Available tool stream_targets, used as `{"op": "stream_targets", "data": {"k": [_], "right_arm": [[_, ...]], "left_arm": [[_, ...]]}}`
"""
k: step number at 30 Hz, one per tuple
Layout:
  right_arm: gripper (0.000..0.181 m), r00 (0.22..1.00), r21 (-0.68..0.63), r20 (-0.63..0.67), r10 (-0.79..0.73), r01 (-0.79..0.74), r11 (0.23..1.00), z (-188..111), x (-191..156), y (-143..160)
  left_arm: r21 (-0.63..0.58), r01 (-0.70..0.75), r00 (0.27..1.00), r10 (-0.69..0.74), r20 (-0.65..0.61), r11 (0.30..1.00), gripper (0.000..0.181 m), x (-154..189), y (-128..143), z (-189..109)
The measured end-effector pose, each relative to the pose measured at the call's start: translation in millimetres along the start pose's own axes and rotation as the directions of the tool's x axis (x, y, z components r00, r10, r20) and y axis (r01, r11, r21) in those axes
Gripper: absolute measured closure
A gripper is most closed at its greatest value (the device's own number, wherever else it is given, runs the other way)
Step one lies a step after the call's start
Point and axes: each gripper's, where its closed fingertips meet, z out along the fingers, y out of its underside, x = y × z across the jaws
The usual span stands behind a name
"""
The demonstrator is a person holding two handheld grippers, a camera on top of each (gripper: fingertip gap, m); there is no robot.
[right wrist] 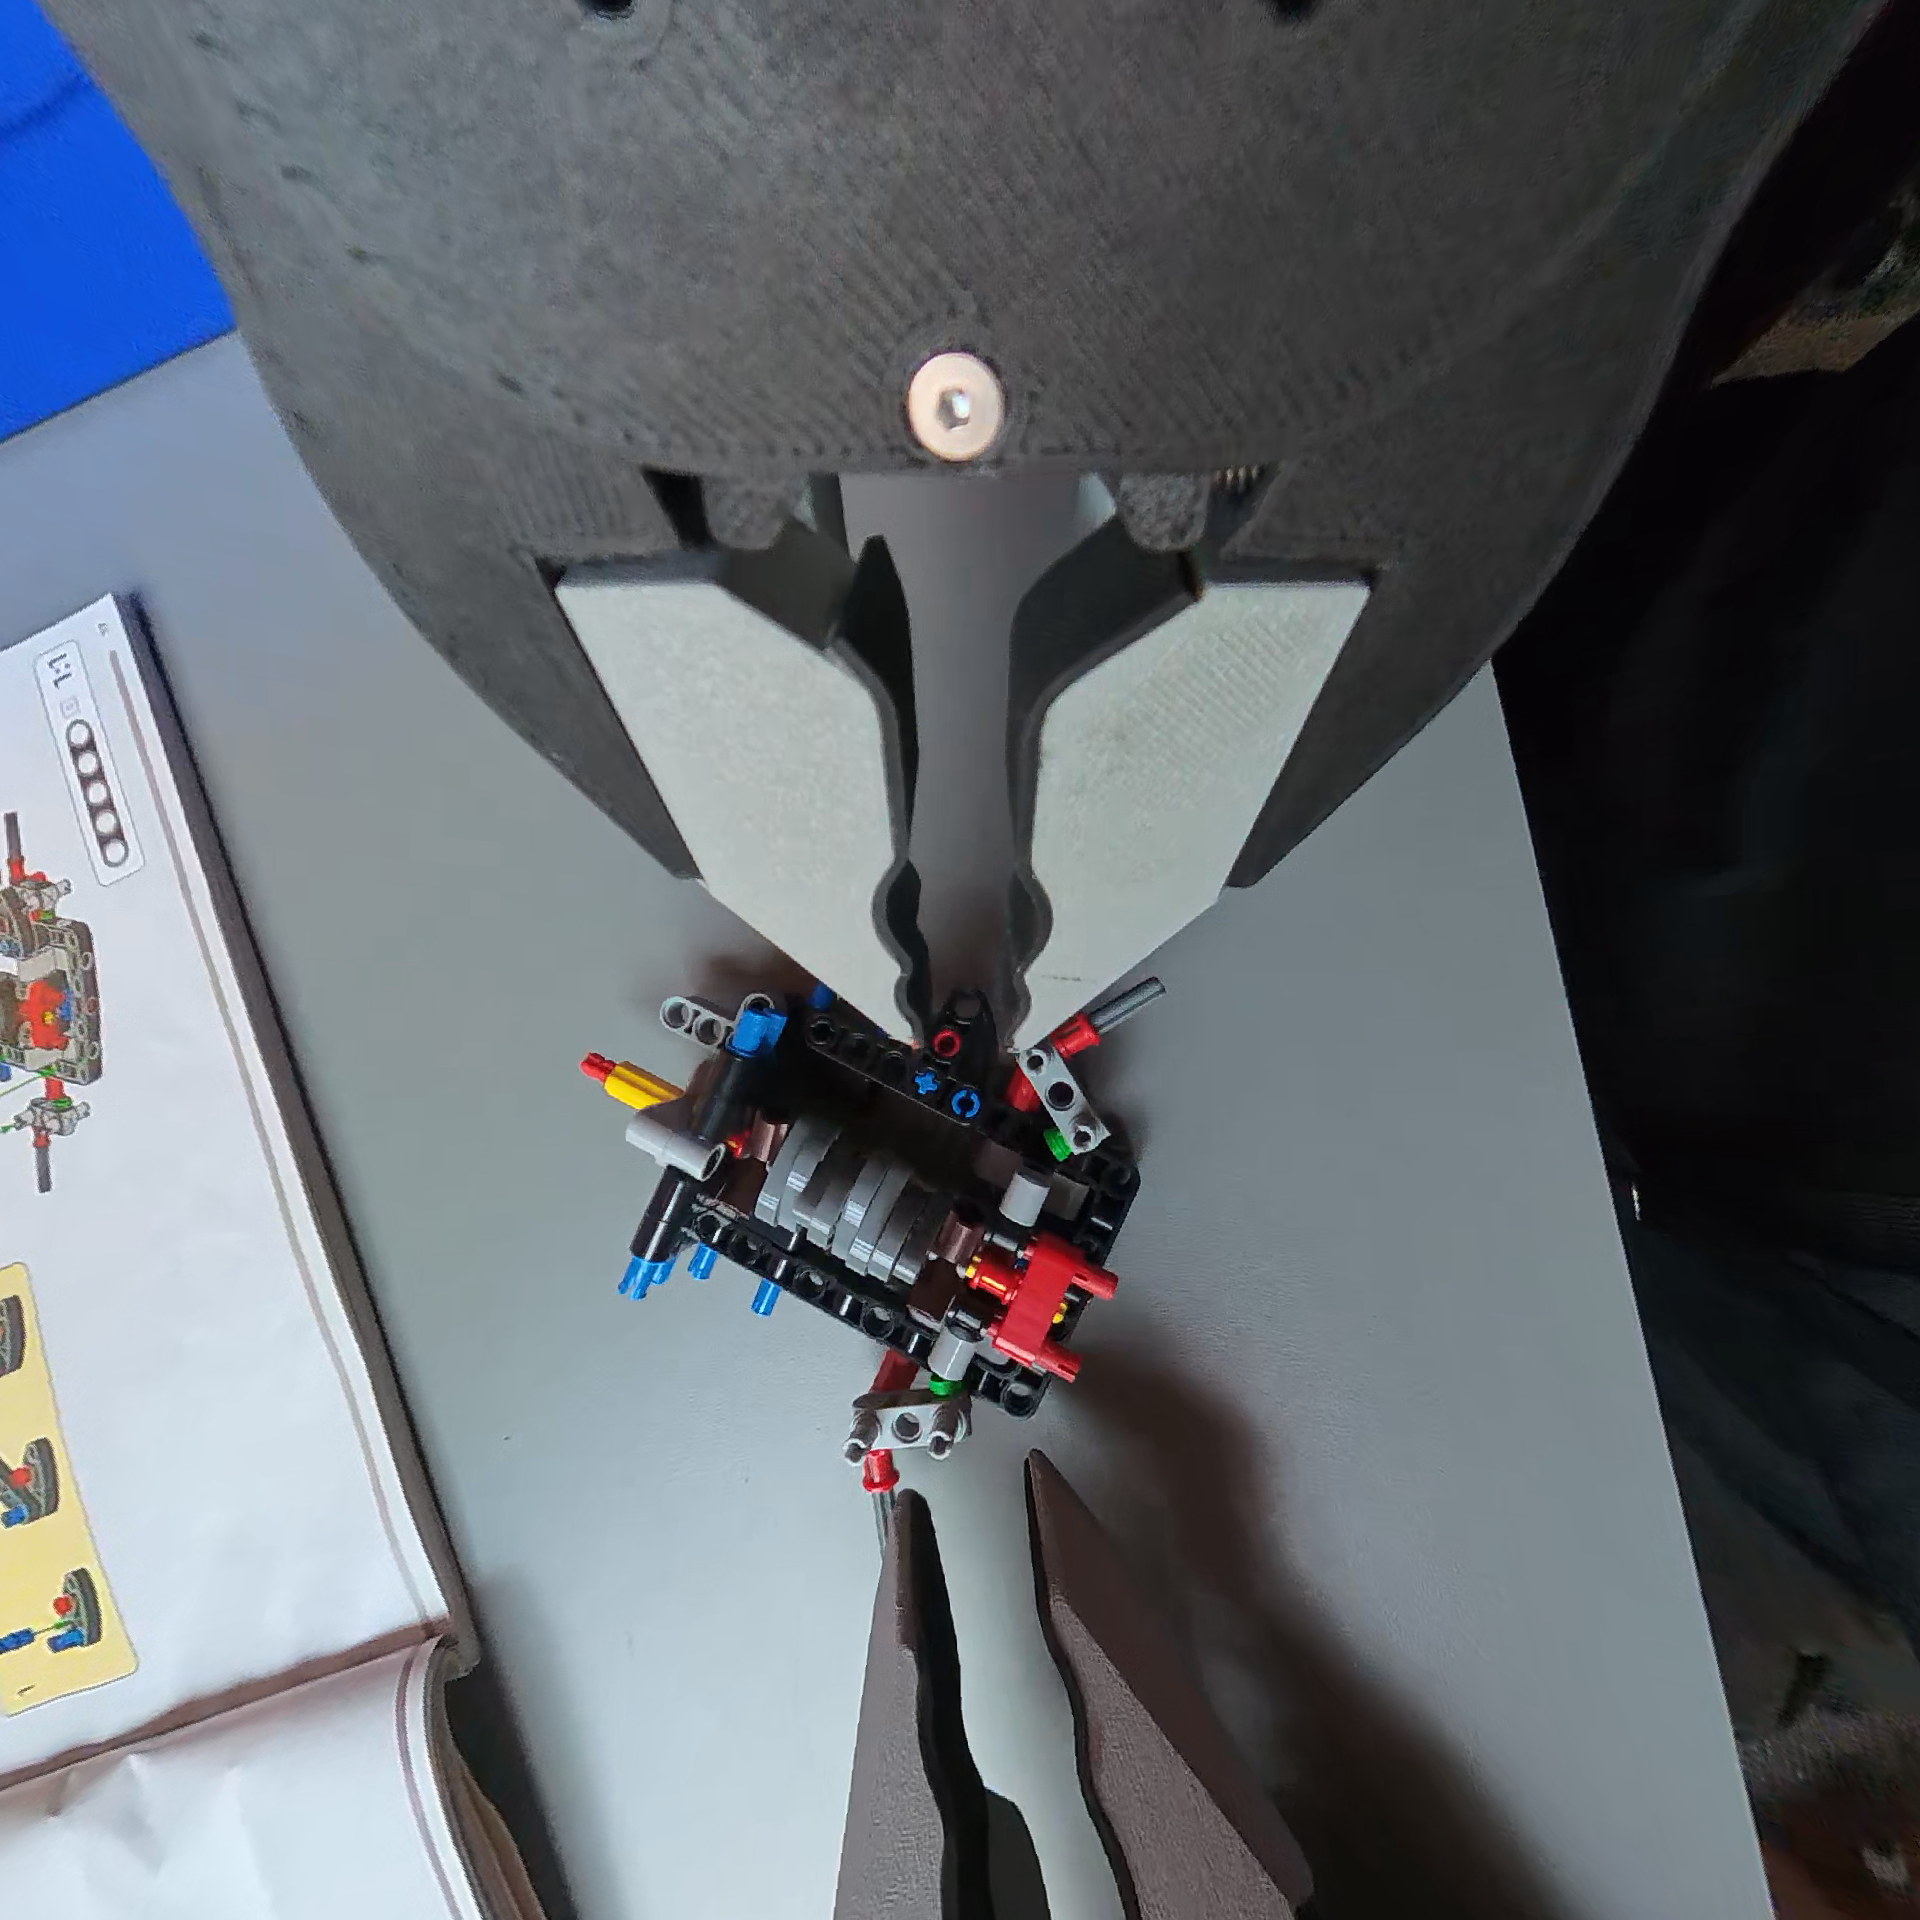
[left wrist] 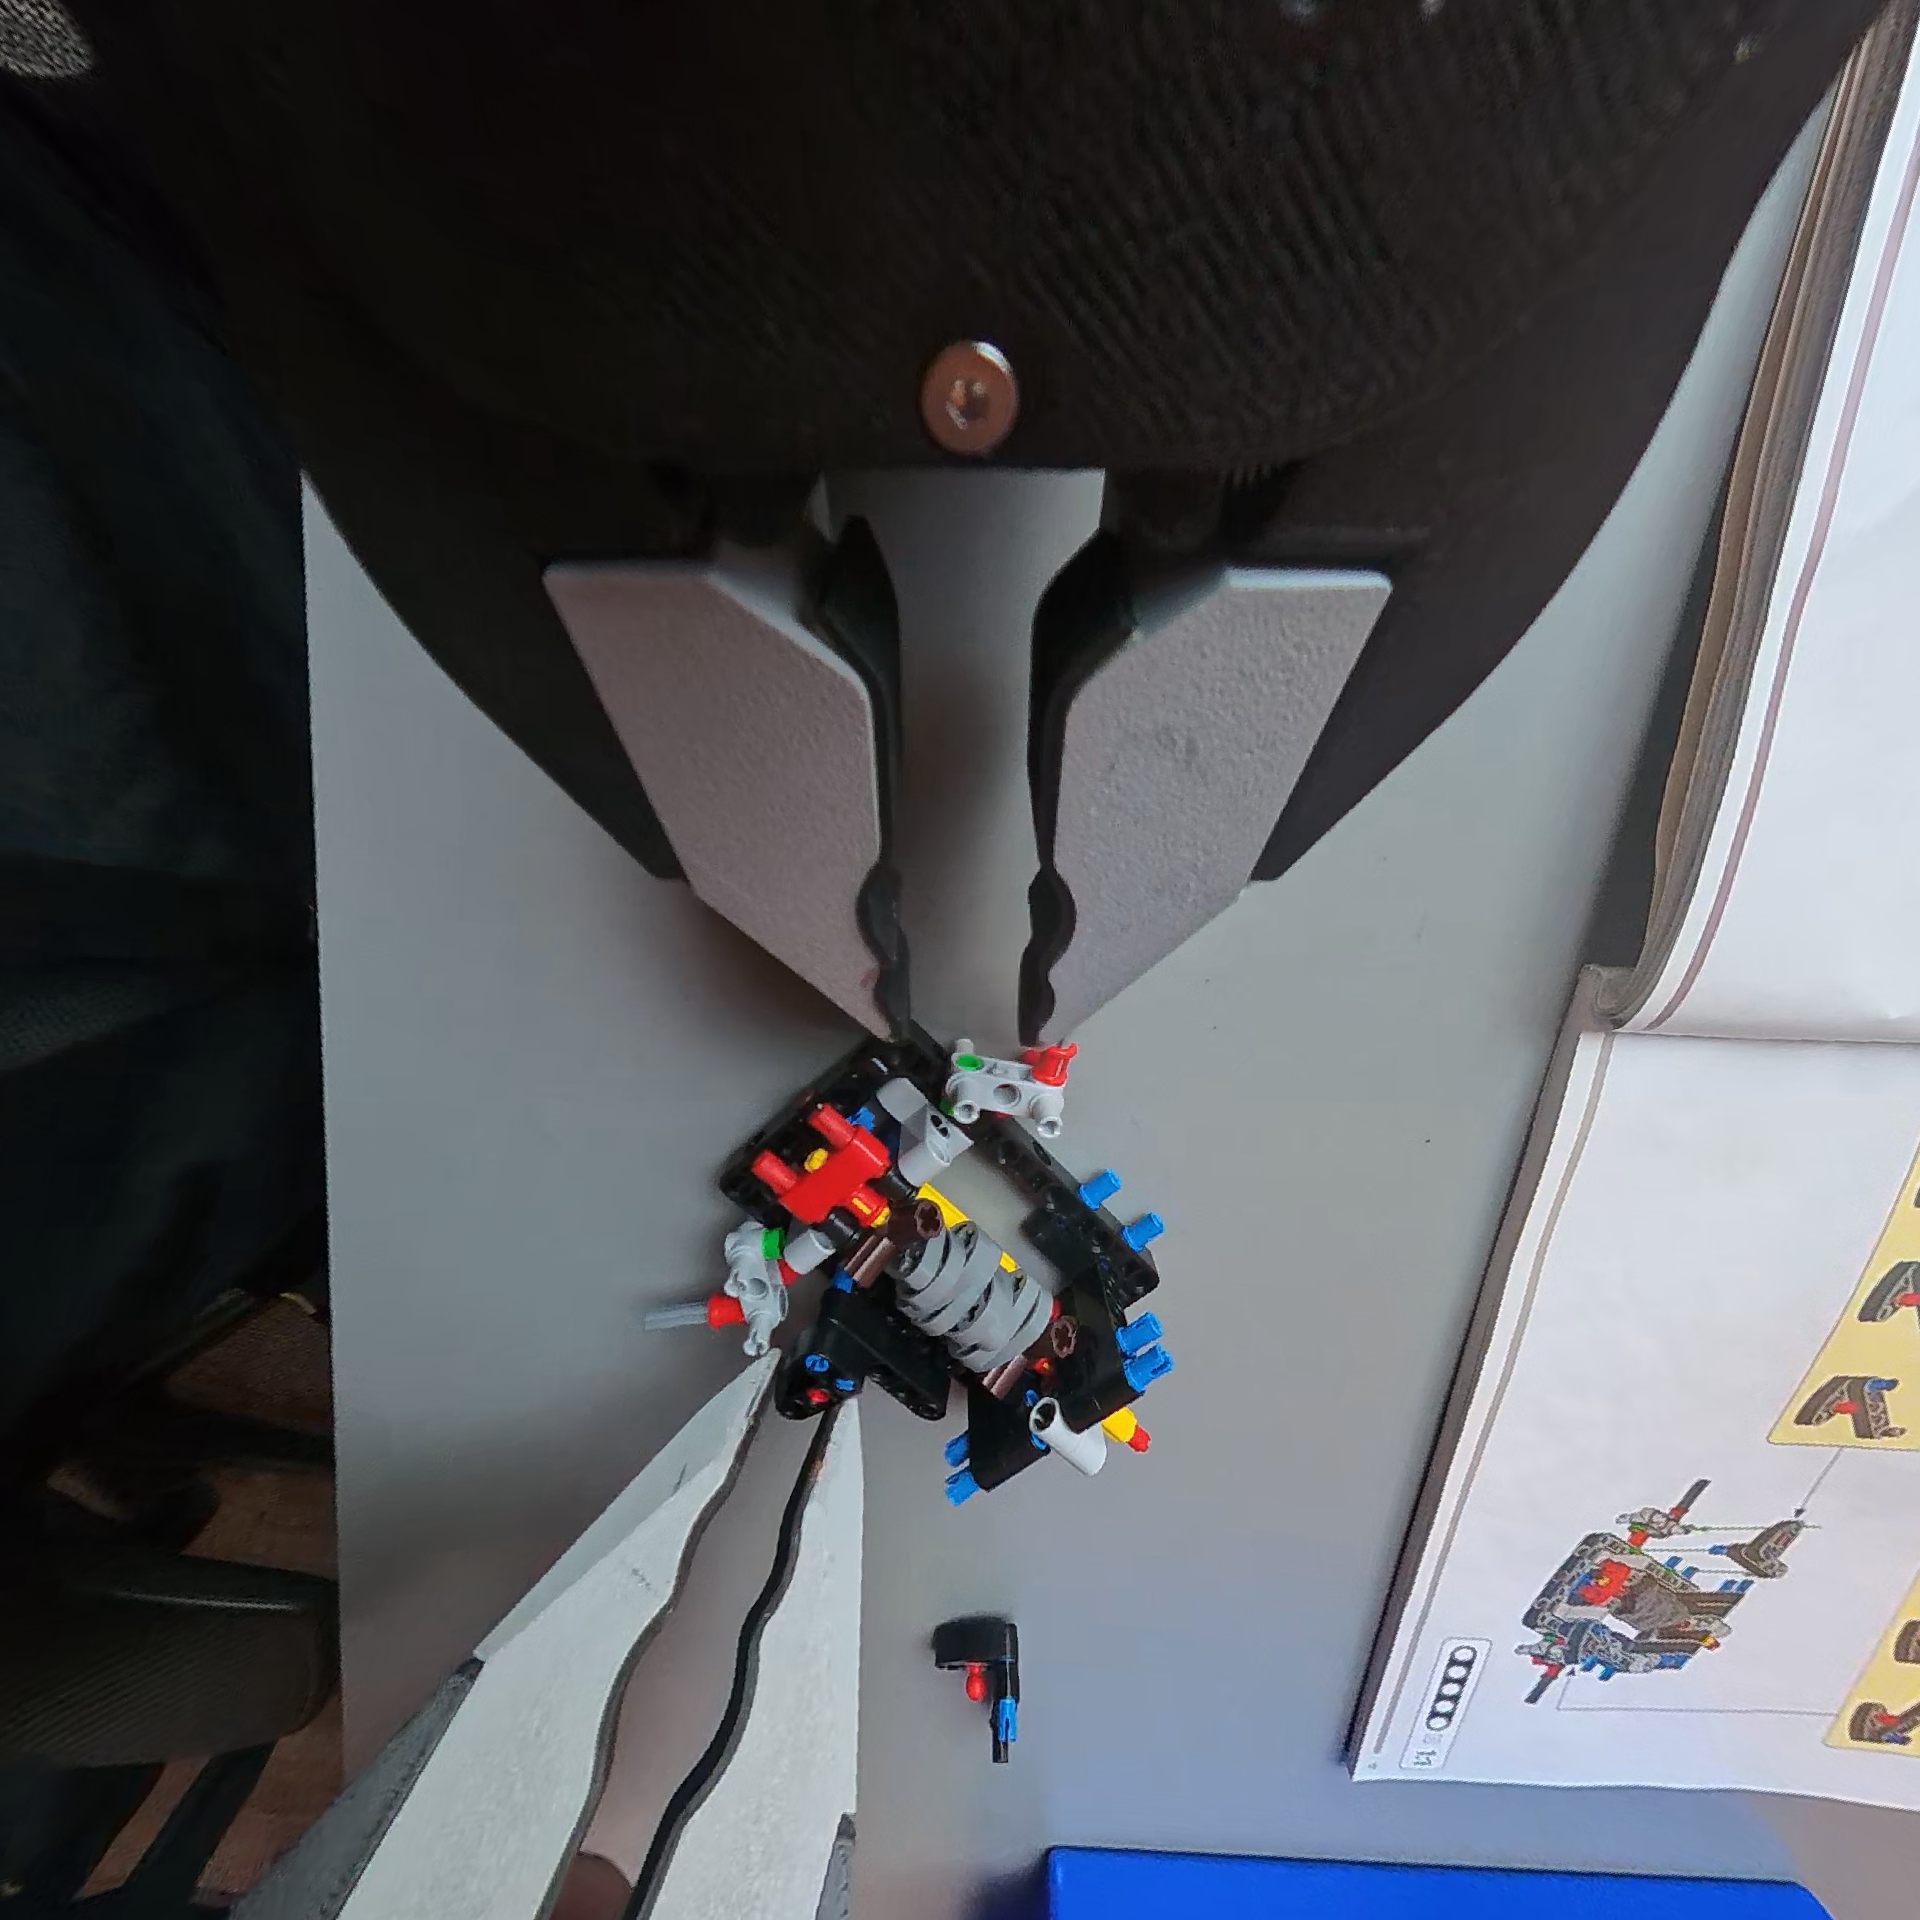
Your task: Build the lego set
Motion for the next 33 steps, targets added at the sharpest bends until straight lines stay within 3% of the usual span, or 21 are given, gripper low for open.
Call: {"op": "stream_targets", "data": {"k": [13,33], "right_arm": [[0.172,0.994,-0.166,0.104,0.023,-0.006,0.986,0,1,-4],[0.172,0.994,-0.206,0.112,-0.01,0.033,0.978,0,2,-7]], "left_arm": [[-0.025,-0.039,0.998,0.038,-0.04,0.999,0.162,14,0,6],[-0.023,-0.025,0.999,0.024,-0.041,0.999,0.163,14,0,6]]}}
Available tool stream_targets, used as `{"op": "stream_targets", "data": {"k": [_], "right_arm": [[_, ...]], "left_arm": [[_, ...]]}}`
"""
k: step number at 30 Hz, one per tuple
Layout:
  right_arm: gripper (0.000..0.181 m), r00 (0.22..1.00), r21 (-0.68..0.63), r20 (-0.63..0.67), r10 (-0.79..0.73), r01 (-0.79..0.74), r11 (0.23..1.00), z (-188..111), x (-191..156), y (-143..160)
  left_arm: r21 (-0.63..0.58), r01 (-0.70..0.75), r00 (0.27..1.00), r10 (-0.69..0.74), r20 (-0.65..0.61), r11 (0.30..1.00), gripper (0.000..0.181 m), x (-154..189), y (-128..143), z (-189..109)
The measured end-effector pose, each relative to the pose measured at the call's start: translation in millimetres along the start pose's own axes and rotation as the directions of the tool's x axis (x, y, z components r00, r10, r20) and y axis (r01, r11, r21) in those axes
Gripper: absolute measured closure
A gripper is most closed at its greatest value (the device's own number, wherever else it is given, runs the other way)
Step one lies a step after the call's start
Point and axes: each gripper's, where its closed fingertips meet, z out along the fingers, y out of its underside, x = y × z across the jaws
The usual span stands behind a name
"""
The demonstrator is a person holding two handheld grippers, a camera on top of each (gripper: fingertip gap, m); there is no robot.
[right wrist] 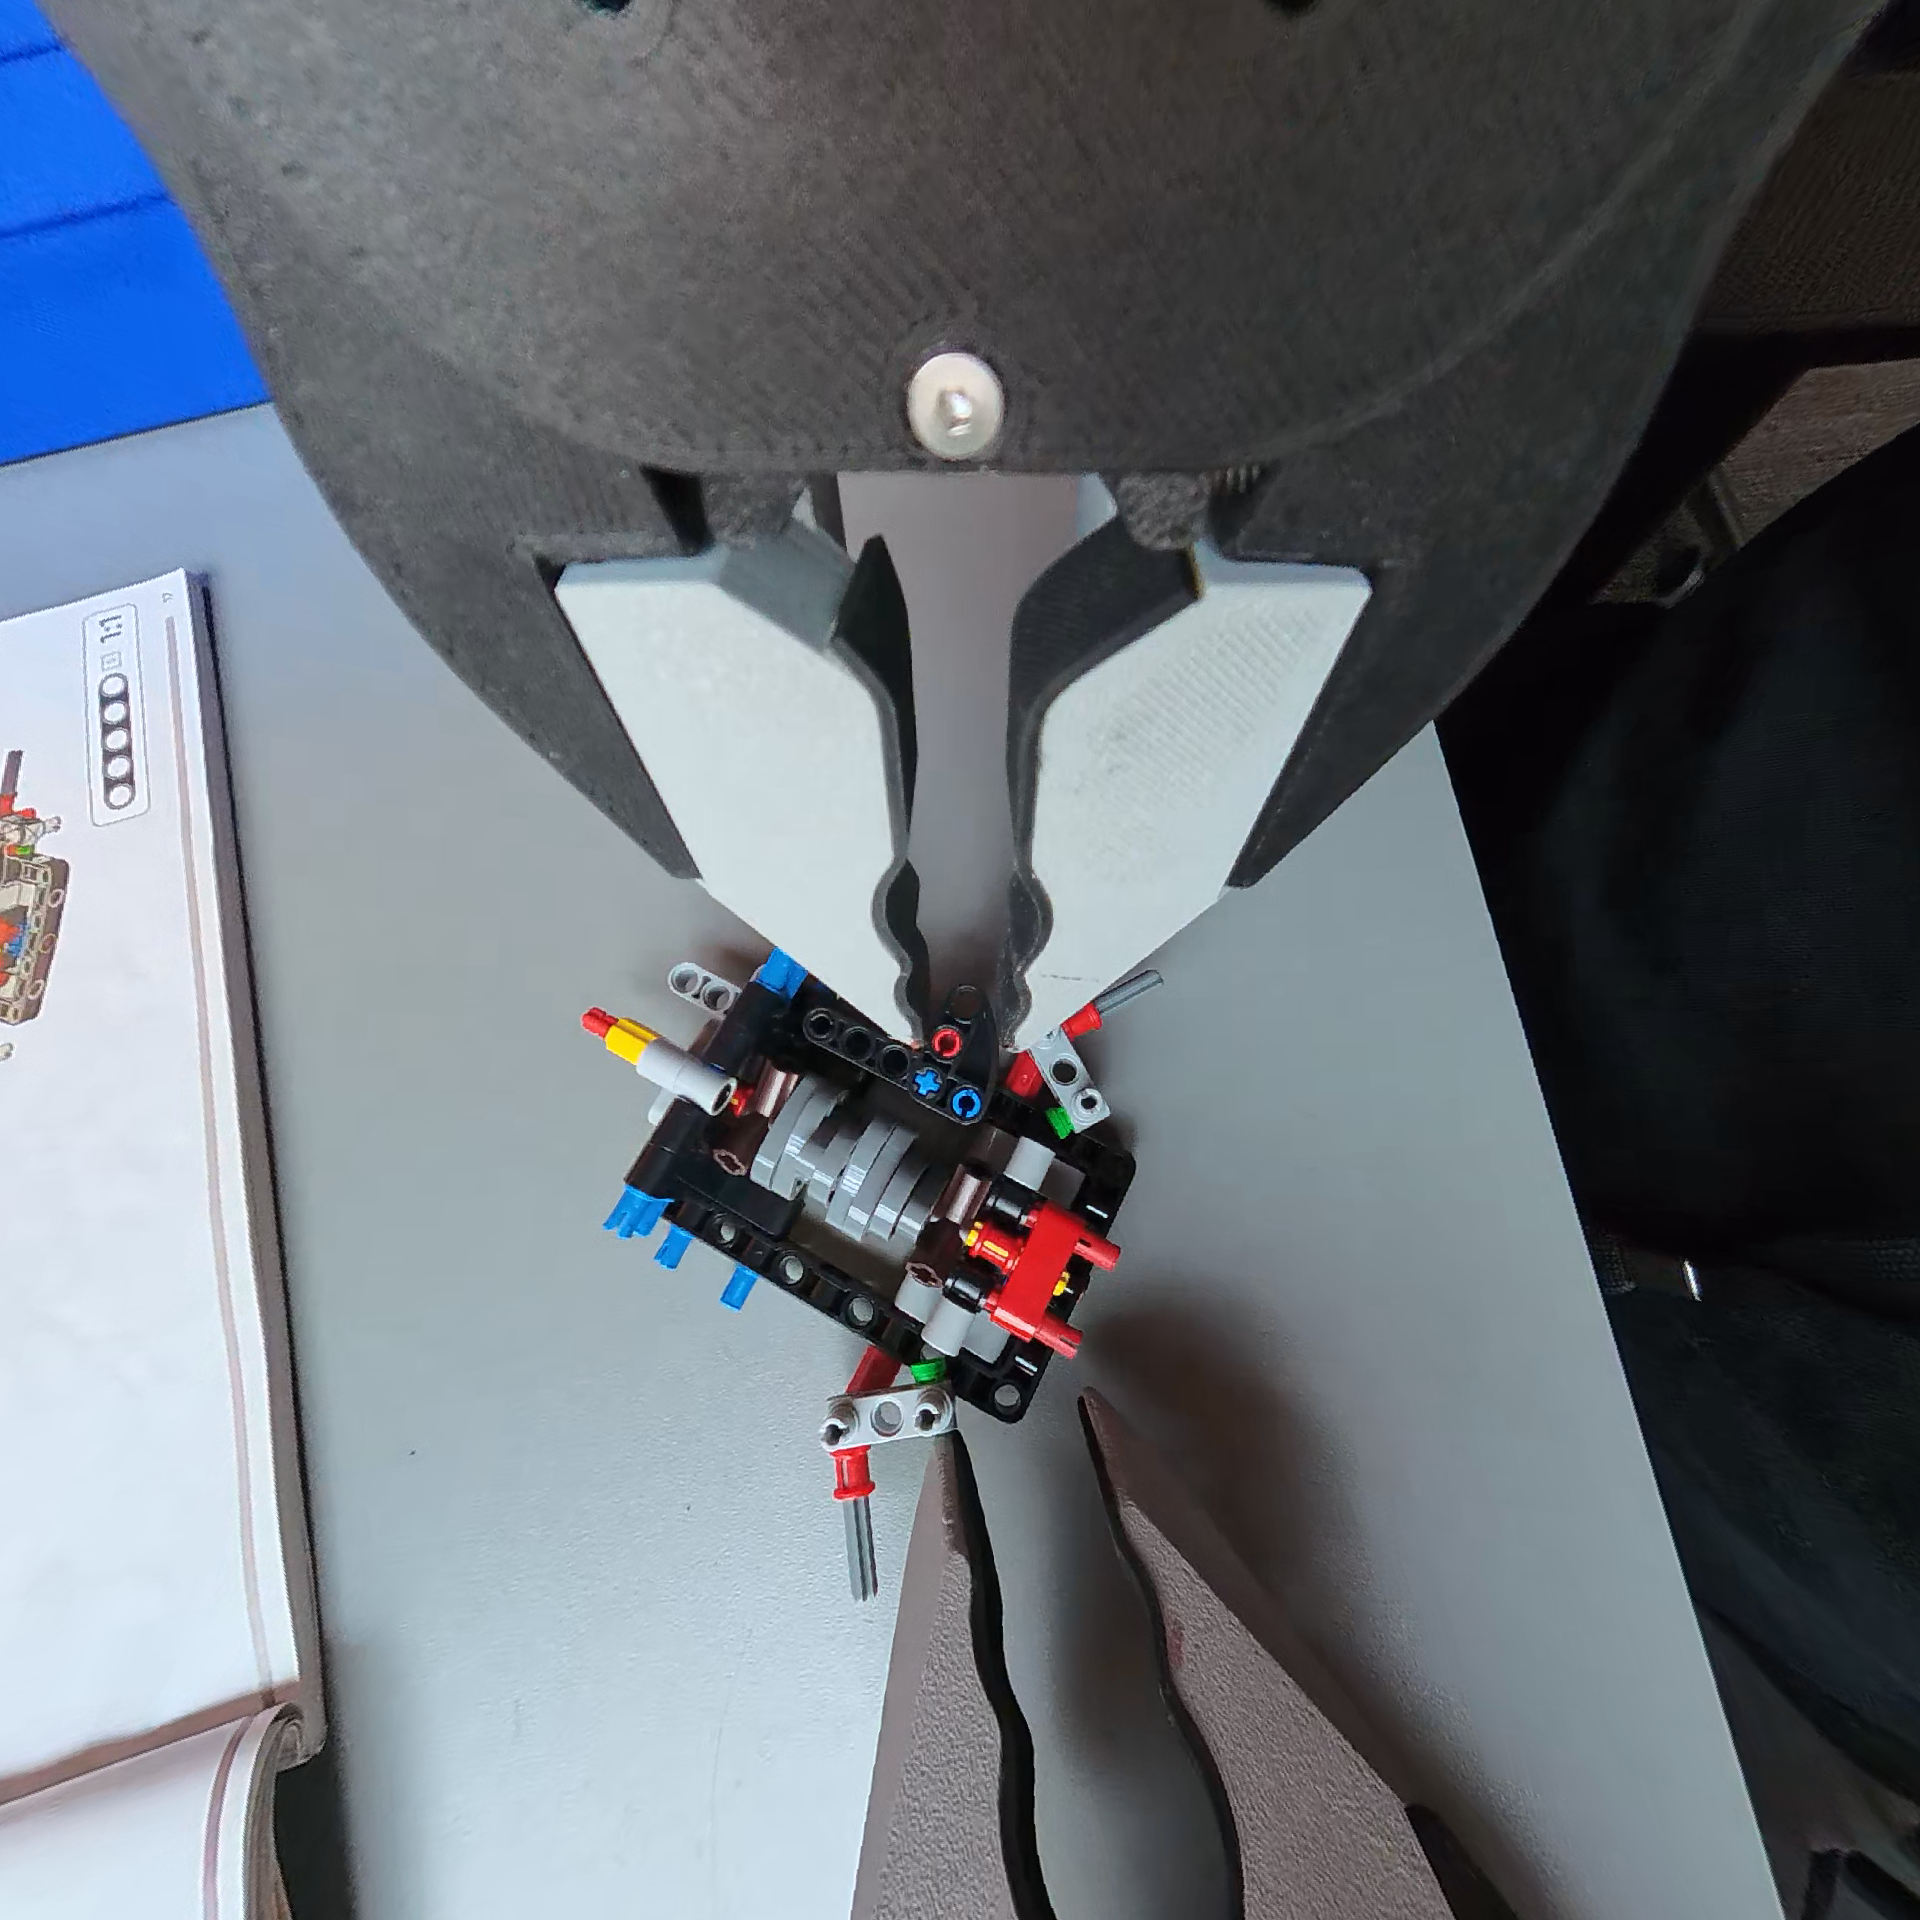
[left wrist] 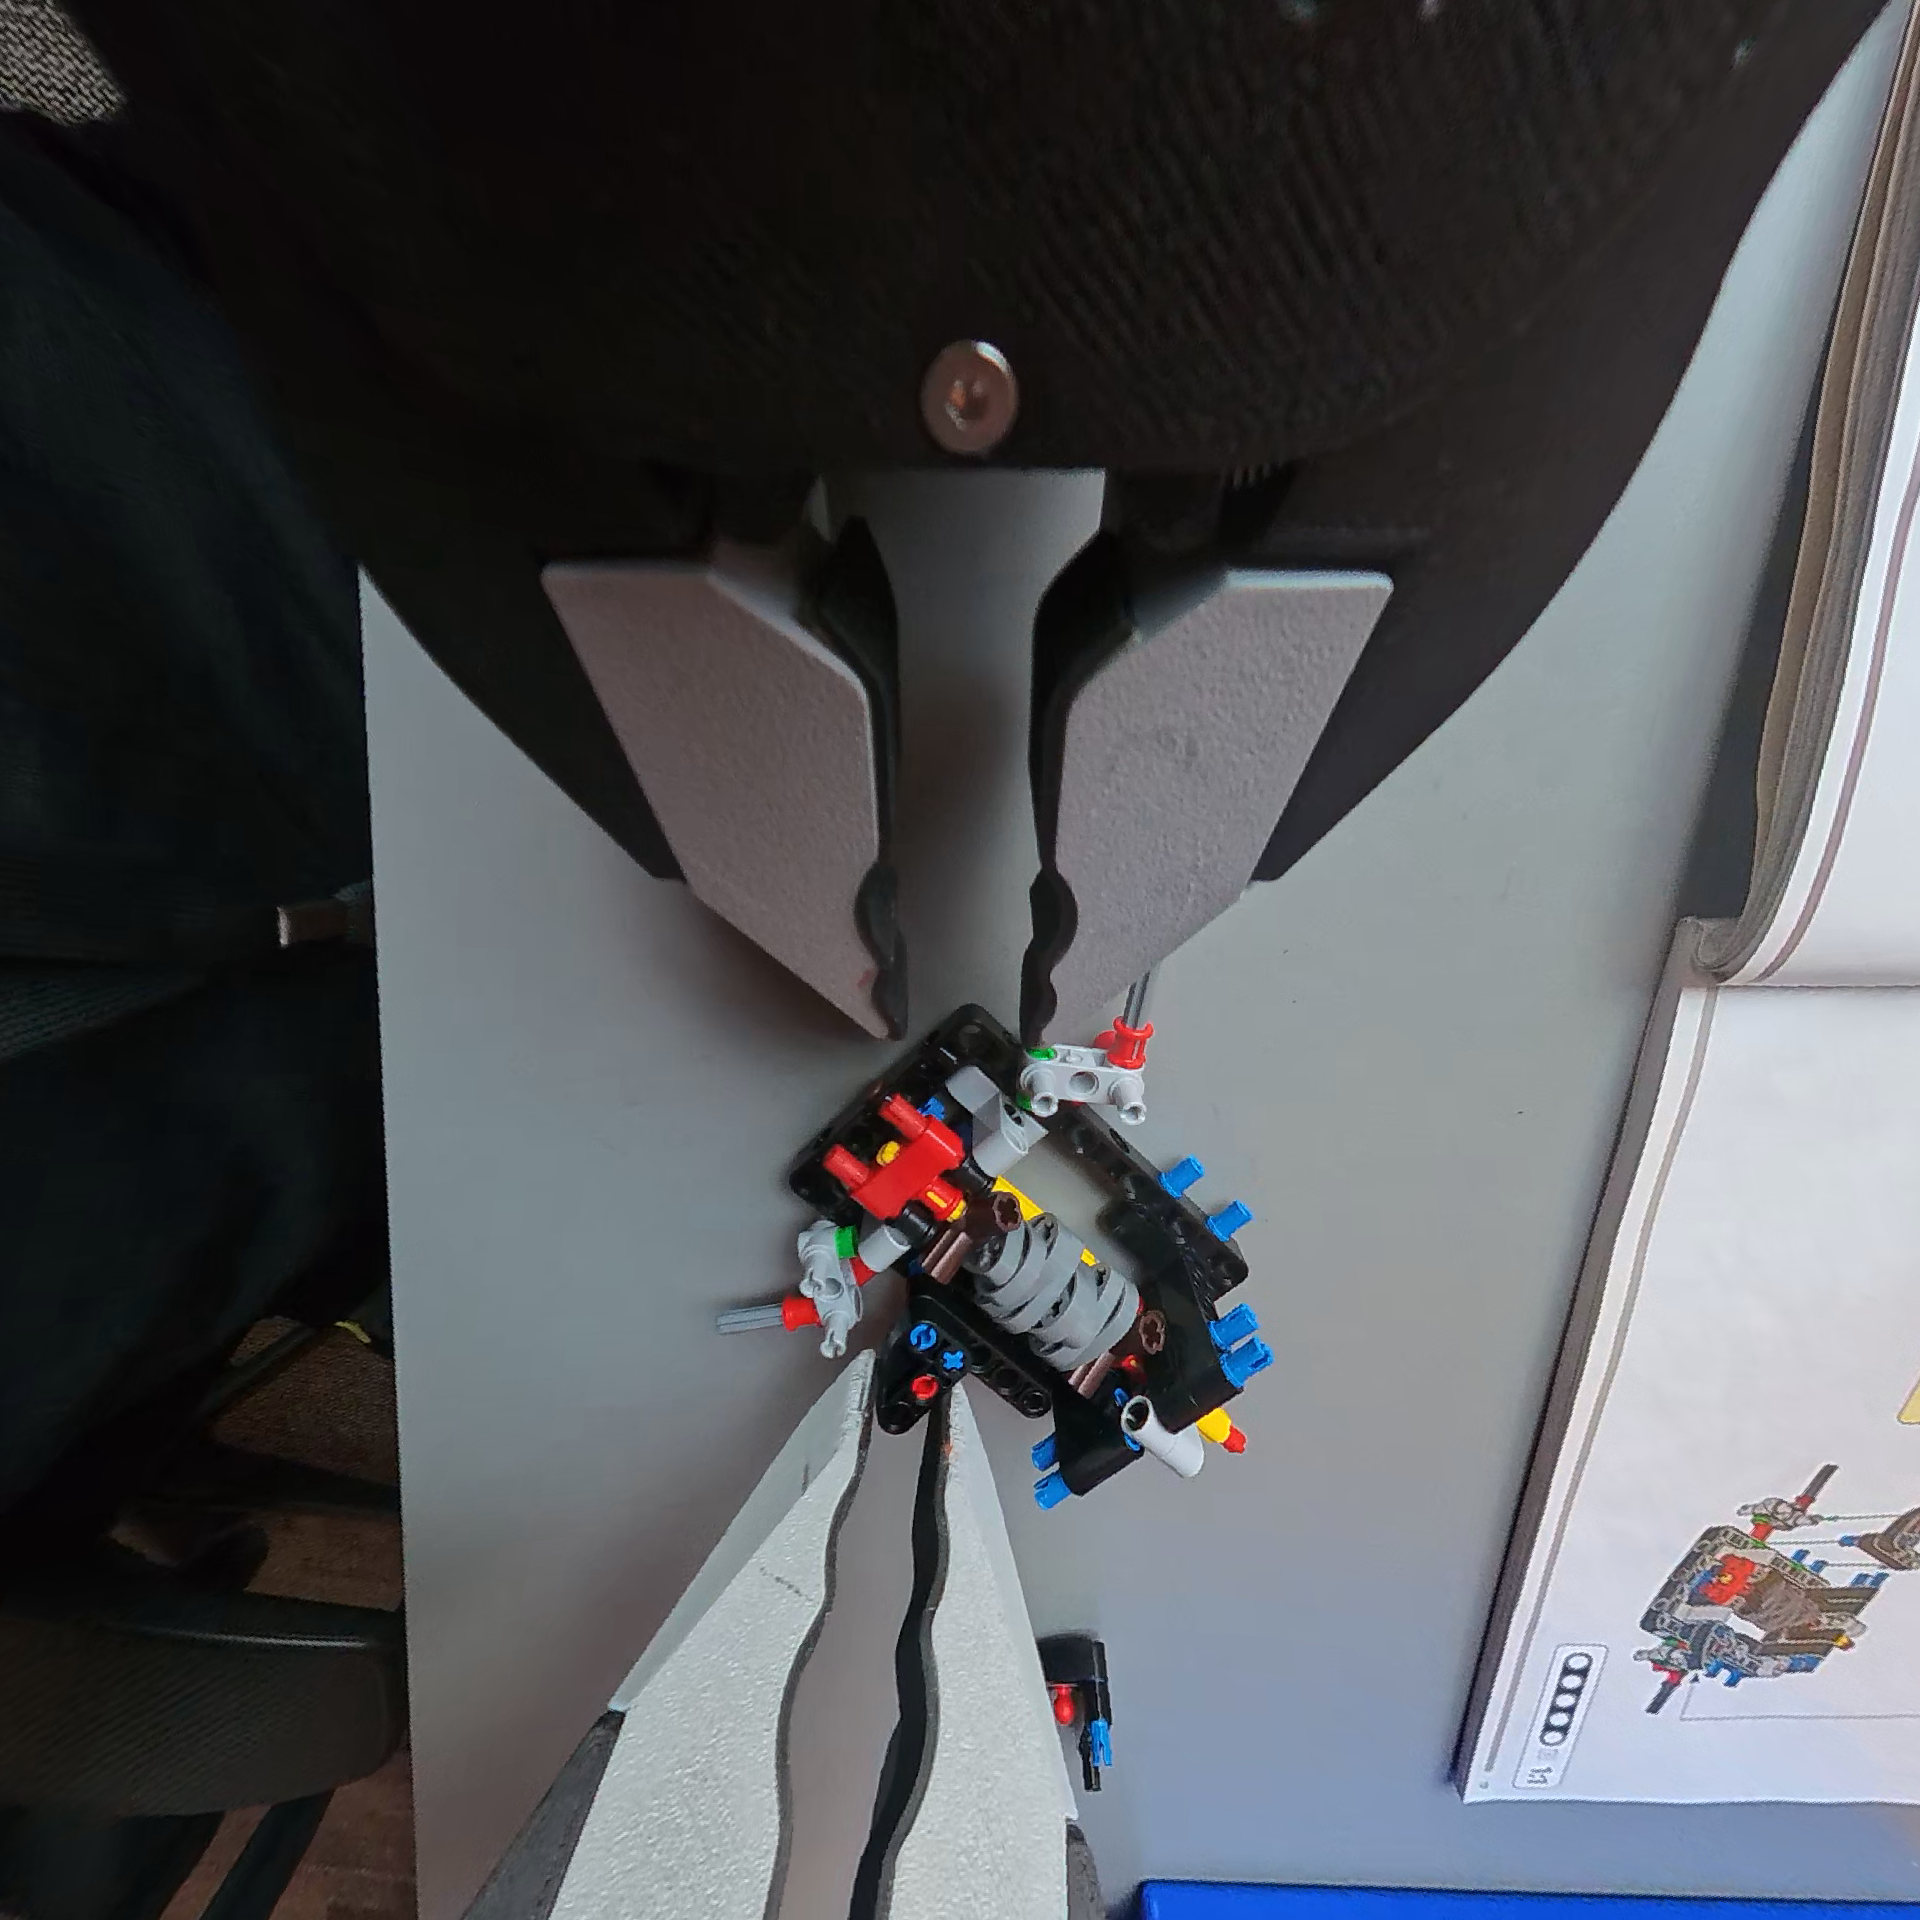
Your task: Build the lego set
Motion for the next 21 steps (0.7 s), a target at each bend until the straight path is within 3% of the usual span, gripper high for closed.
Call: {"op": "stream_targets", "data": {"k": [21], "right_arm": [[0.172,0.998,-0.005,0.03,-0.053,0.053,0.999,-4,-1,15]], "left_arm": [[-0.002,-0.015,0.999,0.015,-0.04,1.0,0.16,17,-5,7]]}}
